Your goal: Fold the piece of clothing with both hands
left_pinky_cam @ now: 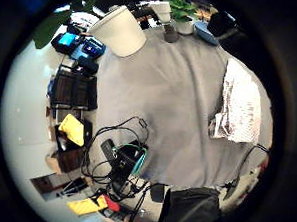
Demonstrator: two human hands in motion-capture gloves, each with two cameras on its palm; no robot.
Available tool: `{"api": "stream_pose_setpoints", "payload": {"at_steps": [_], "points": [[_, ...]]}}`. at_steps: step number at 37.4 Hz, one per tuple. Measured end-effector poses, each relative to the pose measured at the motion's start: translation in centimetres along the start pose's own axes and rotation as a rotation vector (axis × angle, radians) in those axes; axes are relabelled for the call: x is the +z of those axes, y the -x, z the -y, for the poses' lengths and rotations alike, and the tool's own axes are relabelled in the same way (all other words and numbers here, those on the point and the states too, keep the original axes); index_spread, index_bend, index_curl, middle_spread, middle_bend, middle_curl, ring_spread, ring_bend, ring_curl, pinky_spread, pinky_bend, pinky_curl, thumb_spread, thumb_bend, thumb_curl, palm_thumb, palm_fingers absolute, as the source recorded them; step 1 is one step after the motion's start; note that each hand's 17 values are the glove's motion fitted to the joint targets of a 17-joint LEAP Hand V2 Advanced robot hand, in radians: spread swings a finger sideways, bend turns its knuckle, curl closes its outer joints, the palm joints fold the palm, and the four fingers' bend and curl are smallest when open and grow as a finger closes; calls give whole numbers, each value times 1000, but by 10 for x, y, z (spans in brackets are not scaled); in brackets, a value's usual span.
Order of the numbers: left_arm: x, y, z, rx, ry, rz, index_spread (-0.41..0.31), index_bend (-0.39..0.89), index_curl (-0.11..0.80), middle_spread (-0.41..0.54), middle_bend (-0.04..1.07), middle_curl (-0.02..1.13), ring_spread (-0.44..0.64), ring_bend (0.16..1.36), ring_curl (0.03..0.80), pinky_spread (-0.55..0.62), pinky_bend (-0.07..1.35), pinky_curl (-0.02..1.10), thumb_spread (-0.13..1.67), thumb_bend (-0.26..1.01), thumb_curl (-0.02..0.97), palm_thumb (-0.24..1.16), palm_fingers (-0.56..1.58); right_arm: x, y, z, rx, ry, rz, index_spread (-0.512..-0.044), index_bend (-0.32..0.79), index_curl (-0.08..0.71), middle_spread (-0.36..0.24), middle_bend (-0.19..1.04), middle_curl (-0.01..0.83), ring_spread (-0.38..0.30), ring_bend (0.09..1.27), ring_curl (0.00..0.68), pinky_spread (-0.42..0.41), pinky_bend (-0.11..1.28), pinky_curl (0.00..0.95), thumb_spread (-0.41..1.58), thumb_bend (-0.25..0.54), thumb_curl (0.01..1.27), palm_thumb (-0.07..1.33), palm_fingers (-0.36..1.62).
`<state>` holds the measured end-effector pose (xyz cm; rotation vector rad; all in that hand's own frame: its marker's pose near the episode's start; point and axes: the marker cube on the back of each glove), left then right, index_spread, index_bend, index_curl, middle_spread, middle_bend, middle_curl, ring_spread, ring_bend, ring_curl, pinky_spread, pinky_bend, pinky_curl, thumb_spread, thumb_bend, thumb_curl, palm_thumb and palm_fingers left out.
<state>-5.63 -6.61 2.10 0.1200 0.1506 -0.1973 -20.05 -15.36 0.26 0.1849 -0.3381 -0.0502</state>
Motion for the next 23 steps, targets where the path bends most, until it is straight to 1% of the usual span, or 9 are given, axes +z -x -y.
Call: {"api": "stream_pose_setpoints", "payload": {"at_steps": [7,11,14,15,16,20,21,22,23], "points": [[7,-19,0,28,19,28,-102,183,406,60,140,242,122,533,314,155,339,345,1317,-11,177,103,368,-43,-64,10,62,-80,-207,-199,92,260,-76,271,473,-157,651,423,-232,677,431,1115,-15,398,999,1083],[11,-29,-2,41,35,62,-102,182,406,59,140,241,121,532,313,153,337,346,1315,-11,176,102,369,-63,-76,-14,90,-82,-292,-202,86,253,-70,256,470,-153,619,417,-217,642,420,1130,-17,403,983,1056],[13,-36,0,46,41,80,-102,187,409,59,138,240,121,530,313,152,334,345,1314,-11,176,102,371,-68,-79,-28,95,-78,-314,-213,97,255,-65,236,464,-138,563,407,-189,616,414,1145,-19,404,965,972],[14,-37,1,46,40,81,-102,186,409,59,138,240,121,530,313,152,334,345,1313,-10,176,102,372,-68,-80,-31,92,-75,-314,-211,90,255,-64,233,465,-140,579,416,-190,621,420,1149,-18,405,962,1006],[15,-39,3,48,39,81,-102,186,409,61,138,239,121,529,313,158,333,345,1313,-10,175,102,372,-68,-81,-33,88,-71,-315,-215,109,256,-64,220,459,-132,532,398,-167,591,405,1154,-20,403,955,930],[19,-48,10,61,40,71,-102,185,411,62,138,238,120,528,313,161,332,346,1311,-9,178,108,372,-62,-91,-29,77,-49,-333,-228,141,274,-66,205,455,-111,477,394,-106,527,396,1172,-22,405,932,822],[20,-50,11,59,50,71,-102,185,411,62,138,238,120,528,313,162,332,346,1311,-9,179,108,373,-61,-94,-27,79,-46,-338,-231,151,278,-66,184,449,-99,453,388,-79,499,388,1176,-25,405,921,750],[21,-51,10,47,82,74,-102,184,411,63,138,238,120,528,312,162,331,346,1311,-9,179,109,373,-61,-96,-25,81,-44,-340,-237,159,287,-63,176,446,-87,441,389,-58,485,389,1181,-25,403,912,705],[21,-52,6,17,157,81,-102,184,411,63,138,237,120,528,312,163,331,346,1310,-9,179,109,373,-62,-99,-25,85,-41,-340,-239,166,292,-62,171,443,-82,426,387,-36,476,387,1185,-23,403,908,685]]}}
